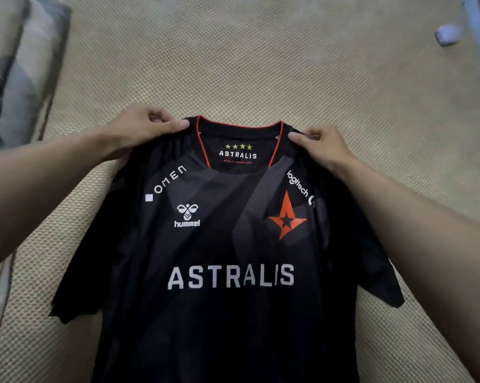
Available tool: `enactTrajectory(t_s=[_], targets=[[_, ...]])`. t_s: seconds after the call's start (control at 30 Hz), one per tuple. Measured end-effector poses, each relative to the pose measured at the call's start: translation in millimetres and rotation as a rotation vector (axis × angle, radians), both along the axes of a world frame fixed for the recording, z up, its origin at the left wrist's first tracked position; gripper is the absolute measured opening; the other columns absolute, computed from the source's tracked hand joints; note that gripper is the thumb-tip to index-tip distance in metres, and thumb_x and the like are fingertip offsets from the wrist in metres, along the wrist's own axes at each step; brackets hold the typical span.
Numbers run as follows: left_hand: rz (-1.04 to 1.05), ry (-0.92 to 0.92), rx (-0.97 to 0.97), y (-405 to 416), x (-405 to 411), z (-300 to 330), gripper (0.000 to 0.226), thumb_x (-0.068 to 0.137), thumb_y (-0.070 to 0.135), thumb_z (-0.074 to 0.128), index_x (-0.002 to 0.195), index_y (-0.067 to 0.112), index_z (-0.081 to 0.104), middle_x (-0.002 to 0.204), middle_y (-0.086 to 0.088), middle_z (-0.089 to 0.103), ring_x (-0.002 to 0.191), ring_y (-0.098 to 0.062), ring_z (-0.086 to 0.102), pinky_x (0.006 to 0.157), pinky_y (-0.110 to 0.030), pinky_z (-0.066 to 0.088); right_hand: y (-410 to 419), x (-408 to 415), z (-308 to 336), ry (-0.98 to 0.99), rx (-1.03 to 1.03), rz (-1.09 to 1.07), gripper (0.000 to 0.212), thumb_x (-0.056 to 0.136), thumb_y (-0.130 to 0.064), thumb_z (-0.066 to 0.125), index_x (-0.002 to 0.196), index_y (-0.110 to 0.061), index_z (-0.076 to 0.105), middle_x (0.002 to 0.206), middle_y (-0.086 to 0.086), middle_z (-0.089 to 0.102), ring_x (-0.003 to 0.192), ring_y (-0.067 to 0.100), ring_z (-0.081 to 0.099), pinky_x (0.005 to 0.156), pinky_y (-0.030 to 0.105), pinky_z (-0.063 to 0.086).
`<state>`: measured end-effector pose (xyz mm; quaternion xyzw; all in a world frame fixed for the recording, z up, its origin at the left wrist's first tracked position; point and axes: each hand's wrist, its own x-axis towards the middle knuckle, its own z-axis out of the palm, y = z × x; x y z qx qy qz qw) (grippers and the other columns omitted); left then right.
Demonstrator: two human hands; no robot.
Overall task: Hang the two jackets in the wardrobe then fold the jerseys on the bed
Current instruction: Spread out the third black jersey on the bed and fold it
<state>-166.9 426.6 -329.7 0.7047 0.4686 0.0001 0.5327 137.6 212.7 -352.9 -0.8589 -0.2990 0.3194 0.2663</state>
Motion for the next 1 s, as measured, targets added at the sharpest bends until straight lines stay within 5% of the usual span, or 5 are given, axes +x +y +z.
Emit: enactTrajectory(t_s=[0.1, 0.37, 0.63, 0.83, 1.0], targets=[[-0.058, 0.097, -0.099, 0, -28, 14, 0.051, 0.069, 0.059, 0.083, 0.094, 0.015, 0.075, 0.088, -0.005, 0.074, 0.074, -0.012, 0.067, 0.073, -0.028, 0.052, -26, -2, 20, 0.075, -0.105, 0.022, 0.05, 0.072, -0.062, 0.082, 0.088, -0.015, 0.077, 0.083, -0.007, 0.077, 0.075, 0.009, 0.071, 0.073, 0.027, 0.053], [-0.214, 0.306, -0.404, -27, -81, 31, 0.037, 0.076, 0.029, 0.083, 0.107, 0.01, 0.077, 0.108, -0.005, 0.079, 0.101, -0.02, 0.075, 0.101, -0.036, 0.05, -105, 31, 56, 0.337, -0.574, 0.127, 0.057, 0.06, -0.054, 0.093, 0.101, -0.017, 0.081, 0.098, -0.002, 0.081, 0.095, 0.017, 0.076, 0.092, 0.031, 0.056], [-0.05, 0.341, -0.07, -43, -83, 18, 0.078, 0.041, 0.061, 0.091, 0.104, 0.018, 0.076, 0.099, -0.001, 0.079, 0.097, -0.02, 0.072, 0.091, -0.034, 0.053, -170, 53, 56, 0.183, -0.254, -0.24, 0.048, 0.064, -0.033, 0.095, 0.093, -0.003, 0.072, 0.088, 0.01, 0.075, 0.088, 0.022, 0.071, 0.072, 0.027, 0.053], [-0.45, 0.3, 1.043, -124, -19, 36, 0.063, 0.072, 0.025, 0.077, 0.127, 0.008, 0.053, 0.128, -0.023, 0.054, 0.115, -0.043, 0.054, 0.096, -0.054, 0.038, -179, 48, 54, -0.35, -0.371, 0.042, 0.044, 0.079, -0.058, 0.075, 0.07, -0.017, 0.065, 0.072, 0.0, 0.066, 0.076, 0.025, 0.064, 0.064, 0.033, 0.042], [-0.87, 0.053, 0.892, -258, 81, 9, 0.068, 0.073, 0.036, 0.054, 0.137, 0.01, 0.054, 0.144, -0.012, 0.053, 0.133, -0.03, 0.051, 0.113, -0.05, 0.033, -184, 55, 63, -0.699, -0.483, 0.234, 0.06, 0.079, -0.071, 0.066, 0.093, -0.014, 0.08, 0.099, 0.012, 0.068, 0.108, 0.036, 0.057, 0.096, 0.046, 0.043]])
